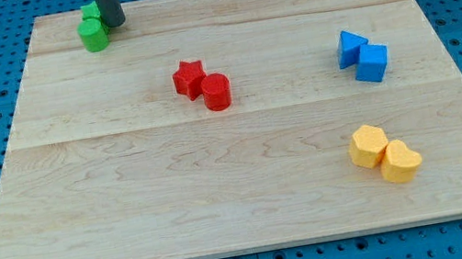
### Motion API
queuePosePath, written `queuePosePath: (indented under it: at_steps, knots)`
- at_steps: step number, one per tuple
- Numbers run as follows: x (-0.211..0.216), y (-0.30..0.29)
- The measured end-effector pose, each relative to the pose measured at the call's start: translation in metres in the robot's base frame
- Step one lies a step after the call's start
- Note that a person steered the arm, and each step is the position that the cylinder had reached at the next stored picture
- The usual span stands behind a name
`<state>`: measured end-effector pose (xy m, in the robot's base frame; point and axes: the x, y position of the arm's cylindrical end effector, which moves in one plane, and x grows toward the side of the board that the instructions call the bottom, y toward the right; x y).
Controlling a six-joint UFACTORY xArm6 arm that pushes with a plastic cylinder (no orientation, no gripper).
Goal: Slide the red circle towards up and right
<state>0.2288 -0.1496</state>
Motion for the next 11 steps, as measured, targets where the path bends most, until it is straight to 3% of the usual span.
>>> queuePosePath:
  at_steps: [2,7,8,9,11]
  knots:
    - [0.009,0.037]
    - [0.014,0.053]
    - [0.053,0.056]
    - [0.070,-0.014]
    - [0.196,0.018]
